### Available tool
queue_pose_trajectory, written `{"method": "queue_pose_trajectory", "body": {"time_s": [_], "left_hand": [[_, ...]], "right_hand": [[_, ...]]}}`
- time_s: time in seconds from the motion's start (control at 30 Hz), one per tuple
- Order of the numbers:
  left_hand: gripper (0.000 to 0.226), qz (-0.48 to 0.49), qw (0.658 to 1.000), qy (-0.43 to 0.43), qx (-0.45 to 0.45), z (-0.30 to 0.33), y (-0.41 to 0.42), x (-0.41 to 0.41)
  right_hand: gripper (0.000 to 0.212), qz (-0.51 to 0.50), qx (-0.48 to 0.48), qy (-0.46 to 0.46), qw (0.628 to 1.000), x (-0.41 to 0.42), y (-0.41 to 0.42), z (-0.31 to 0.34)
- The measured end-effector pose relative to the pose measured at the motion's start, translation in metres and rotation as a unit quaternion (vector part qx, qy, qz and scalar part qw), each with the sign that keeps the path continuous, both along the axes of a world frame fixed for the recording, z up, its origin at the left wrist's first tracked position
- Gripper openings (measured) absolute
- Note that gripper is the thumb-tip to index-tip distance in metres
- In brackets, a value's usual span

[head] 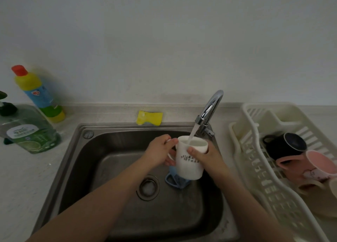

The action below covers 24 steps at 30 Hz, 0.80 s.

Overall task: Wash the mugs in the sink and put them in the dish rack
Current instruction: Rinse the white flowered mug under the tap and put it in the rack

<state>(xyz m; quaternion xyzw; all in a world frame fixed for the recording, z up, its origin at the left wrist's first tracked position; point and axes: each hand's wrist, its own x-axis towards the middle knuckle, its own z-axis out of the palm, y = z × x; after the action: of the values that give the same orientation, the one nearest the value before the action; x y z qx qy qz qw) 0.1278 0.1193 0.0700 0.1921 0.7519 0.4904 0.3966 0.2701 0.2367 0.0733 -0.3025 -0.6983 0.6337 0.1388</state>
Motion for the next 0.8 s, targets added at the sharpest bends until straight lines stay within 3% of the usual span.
{"method": "queue_pose_trajectory", "body": {"time_s": [0.13, 0.33, 0.47, 0.57, 0.63, 0.7, 0.8], "left_hand": [[0.028, -0.055, 0.997, 0.047, -0.026, -0.005, 0.001, 0.008], [0.024, -0.015, 0.997, 0.069, -0.038, -0.013, -0.013, -0.013], [0.021, -0.032, 0.999, 0.021, -0.029, -0.022, -0.014, -0.003], [0.024, 0.009, 0.999, 0.005, -0.040, -0.025, -0.023, -0.005], [0.027, -0.031, 0.998, -0.015, -0.056, -0.026, -0.028, -0.002], [0.029, -0.084, 0.993, -0.021, -0.078, -0.032, -0.027, 0.003], [0.032, -0.075, 0.992, -0.015, -0.102, -0.041, -0.015, 0.001]], "right_hand": [[0.033, -0.013, -0.042, -0.052, 0.998, 0.011, 0.001, -0.009], [0.027, 0.033, -0.025, -0.077, 0.996, -0.009, -0.004, -0.011], [0.057, 0.040, -0.068, -0.105, 0.991, -0.005, 0.002, -0.018], [0.036, 0.059, -0.068, -0.142, 0.986, -0.018, -0.002, -0.019], [0.030, 0.071, -0.086, -0.168, 0.979, -0.010, -0.009, -0.024], [0.047, 0.060, -0.138, -0.201, 0.968, 0.001, -0.008, -0.031], [0.068, -0.005, -0.211, -0.236, 0.948, -0.006, -0.002, -0.031]]}}
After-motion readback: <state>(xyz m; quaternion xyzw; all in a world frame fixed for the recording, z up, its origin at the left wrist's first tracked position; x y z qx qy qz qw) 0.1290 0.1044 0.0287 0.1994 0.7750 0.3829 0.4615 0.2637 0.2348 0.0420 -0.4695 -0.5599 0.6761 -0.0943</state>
